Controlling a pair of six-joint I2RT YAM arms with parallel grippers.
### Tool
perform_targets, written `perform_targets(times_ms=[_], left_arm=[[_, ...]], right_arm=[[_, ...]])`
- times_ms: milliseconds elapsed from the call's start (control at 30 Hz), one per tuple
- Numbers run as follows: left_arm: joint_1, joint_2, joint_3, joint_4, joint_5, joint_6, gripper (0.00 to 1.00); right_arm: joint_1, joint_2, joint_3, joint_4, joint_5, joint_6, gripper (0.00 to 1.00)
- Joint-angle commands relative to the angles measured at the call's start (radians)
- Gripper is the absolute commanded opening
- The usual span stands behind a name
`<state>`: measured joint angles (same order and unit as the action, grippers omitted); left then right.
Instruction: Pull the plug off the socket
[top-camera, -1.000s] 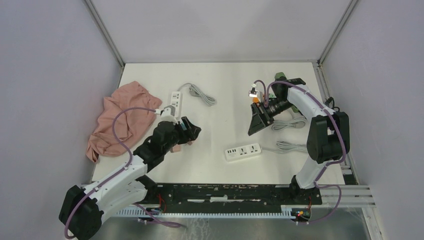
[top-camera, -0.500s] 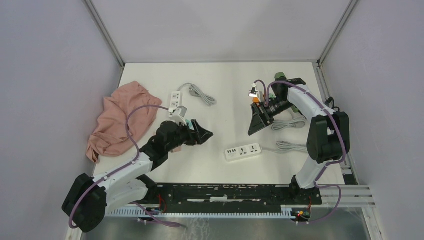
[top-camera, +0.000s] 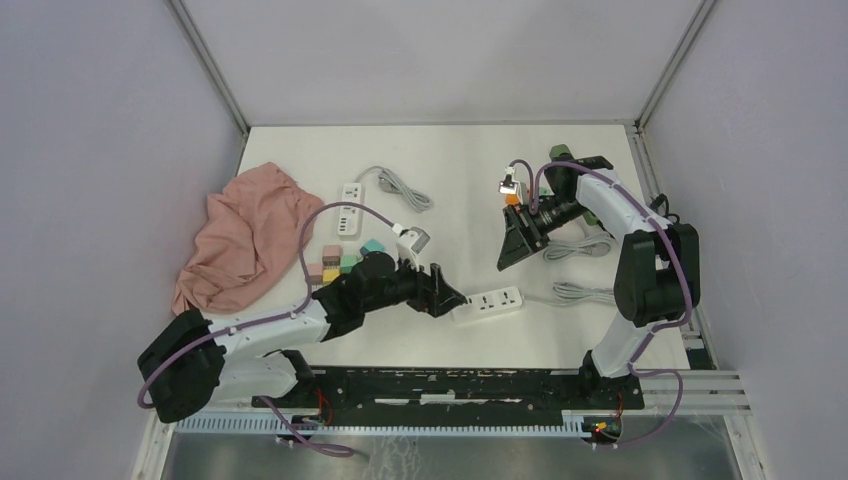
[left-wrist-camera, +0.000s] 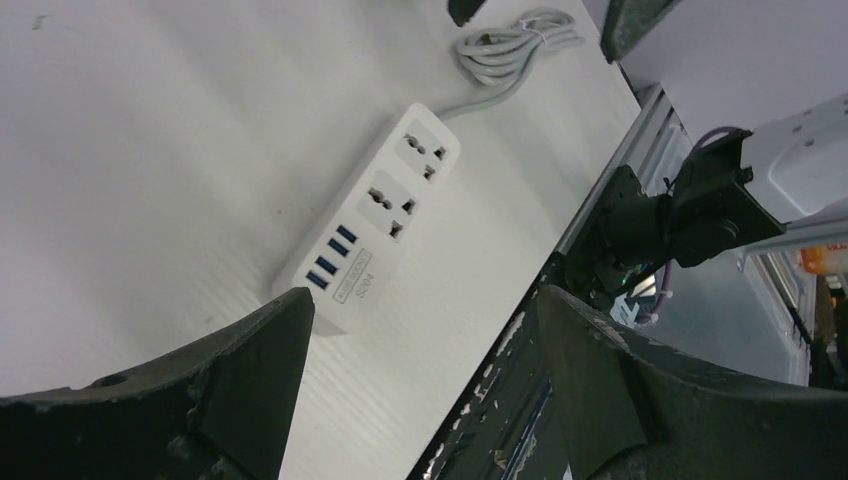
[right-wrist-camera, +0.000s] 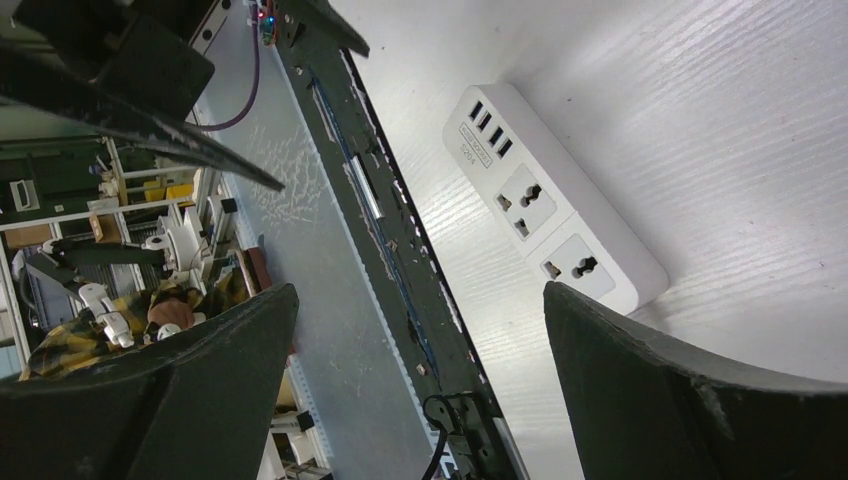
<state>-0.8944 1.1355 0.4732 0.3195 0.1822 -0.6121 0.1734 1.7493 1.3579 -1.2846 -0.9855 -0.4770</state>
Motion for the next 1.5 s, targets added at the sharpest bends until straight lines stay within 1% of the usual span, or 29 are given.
perform_targets(times_ms=[0,167,433,600,733,933,1067,1300,1467], left_arm=[[-0.087,0.061,0.094,0.046,-0.053,0.114,0.9],[-0.153,0.109,0.139,0.038,-0.08,0.167,0.93],[-0.231,0.161,0.179,0.038,-0.111,0.244,0.95],[-0.249,0.193,0.206,0.013,-0.118,0.268,0.96],[-0.257,0.208,0.217,0.004,-0.119,0.281,1.0],[-0.258,0.227,0.23,-0.014,-0.119,0.319,0.99],[-0.258,0.255,0.252,-0.039,-0.13,0.372,0.99],[-0.258,0.365,0.349,-0.124,-0.14,0.443,0.99],[-0.258,0.513,0.476,-0.272,-0.224,0.522,0.99]], right_arm=[[-0.007,-0.004,0.04,-0.014,-0.027,-0.021,1.0],[-0.008,-0.003,0.04,-0.016,-0.028,-0.024,1.0],[-0.01,-0.002,0.041,-0.018,-0.028,-0.025,1.0],[-0.011,-0.003,0.041,-0.018,-0.028,-0.025,1.0],[-0.013,-0.003,0.041,-0.019,-0.027,-0.027,1.0],[-0.019,-0.007,0.043,-0.018,-0.022,-0.025,1.0],[-0.029,-0.014,0.042,-0.006,-0.014,-0.013,1.0],[-0.085,-0.055,0.015,0.061,0.0,0.047,1.0],[-0.126,-0.069,0.006,0.077,-0.007,0.064,1.0]])
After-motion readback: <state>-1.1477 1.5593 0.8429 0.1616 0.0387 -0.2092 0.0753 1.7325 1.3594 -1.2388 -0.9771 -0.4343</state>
